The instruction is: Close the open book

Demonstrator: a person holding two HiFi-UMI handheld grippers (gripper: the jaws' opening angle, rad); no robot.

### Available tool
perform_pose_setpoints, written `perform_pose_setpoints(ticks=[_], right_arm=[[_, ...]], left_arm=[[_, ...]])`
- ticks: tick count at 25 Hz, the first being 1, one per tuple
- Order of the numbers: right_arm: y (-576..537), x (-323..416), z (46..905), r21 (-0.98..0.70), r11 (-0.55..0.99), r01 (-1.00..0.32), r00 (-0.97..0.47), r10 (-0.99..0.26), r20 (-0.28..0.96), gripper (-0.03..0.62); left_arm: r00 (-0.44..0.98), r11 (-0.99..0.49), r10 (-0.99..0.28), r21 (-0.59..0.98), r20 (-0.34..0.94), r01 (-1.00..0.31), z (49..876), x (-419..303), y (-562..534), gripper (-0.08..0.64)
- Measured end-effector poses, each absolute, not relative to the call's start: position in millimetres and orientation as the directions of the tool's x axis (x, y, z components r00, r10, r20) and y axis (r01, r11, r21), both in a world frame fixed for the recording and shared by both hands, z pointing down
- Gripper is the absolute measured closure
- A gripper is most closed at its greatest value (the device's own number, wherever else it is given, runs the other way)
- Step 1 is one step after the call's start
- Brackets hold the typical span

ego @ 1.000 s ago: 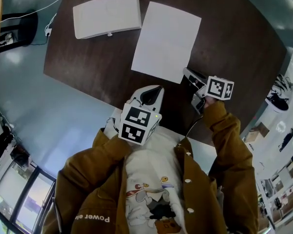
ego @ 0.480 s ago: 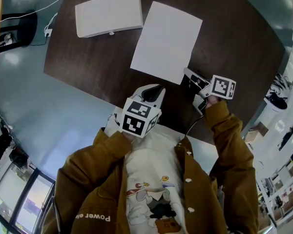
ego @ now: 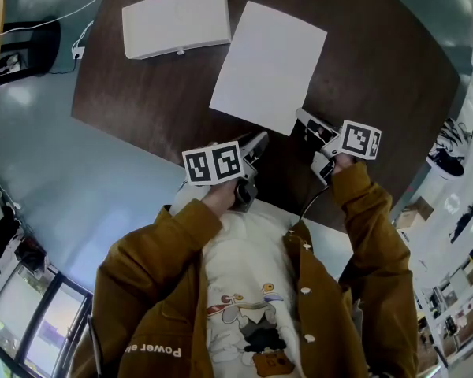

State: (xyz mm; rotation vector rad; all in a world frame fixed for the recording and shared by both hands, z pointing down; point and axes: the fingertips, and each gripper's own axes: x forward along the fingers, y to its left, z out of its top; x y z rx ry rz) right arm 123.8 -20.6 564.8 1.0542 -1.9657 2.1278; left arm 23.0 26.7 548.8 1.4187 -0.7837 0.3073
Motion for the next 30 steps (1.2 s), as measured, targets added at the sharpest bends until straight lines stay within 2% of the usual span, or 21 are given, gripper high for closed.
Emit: perform_pose_setpoints(ticks=[3,9,13,20,23,25,29,30], right_arm=[[-24.9,119.4,560.5,-0.881,-0.142,-0.452,-0.787,-0.403,0.468,0.578],[-20.9,125.9,565.9,-0.852,-0.192,-0.487,-0.762,-0.384,0.522,0.578],[-23.2,121.6,561.6,-0.871,-0.169,-0.462,-0.781,-0.388,0.489,0.578],[-24.7,120.3,562.3,-0.88,-0.162,-0.446,-0.791,-0.388,0.472,0.578],[-21.6,124.8,564.6,-0.865,-0.193,-0.463,-0.776,-0.384,0.501,0.578],[-19.9,129.5,566.8,-0.851,-0.214,-0.481,-0.761,-0.381,0.525,0.578],[-27.1,122.3,560.8,-0.886,-0.149,-0.439,-0.79,-0.405,0.459,0.574],[-25.3,124.0,563.0,-0.878,-0.169,-0.447,-0.782,-0.403,0.476,0.574]], left_arm=[[0.71,0.228,-0.277,0.762,0.648,-0.606,557.1,21.2,24.9,0.454],[0.711,0.339,-0.34,0.786,0.615,-0.518,566.6,22.3,17.4,0.44],[0.71,0.383,-0.375,0.797,0.596,-0.467,573.4,23.1,13.6,0.44],[0.703,0.389,-0.432,0.82,0.565,-0.42,573.9,22.3,4.7,0.44],[0.699,0.375,-0.447,0.827,0.558,-0.42,568.9,22.1,1.1,0.444],[0.694,0.365,-0.454,0.827,0.558,-0.427,565.8,21.4,0.2,0.495],[0.693,0.336,-0.476,0.84,0.541,-0.425,559.5,21.1,-3.5,0.515],[0.694,0.331,-0.481,0.844,0.535,-0.422,557.6,21.5,-5.2,0.521]])
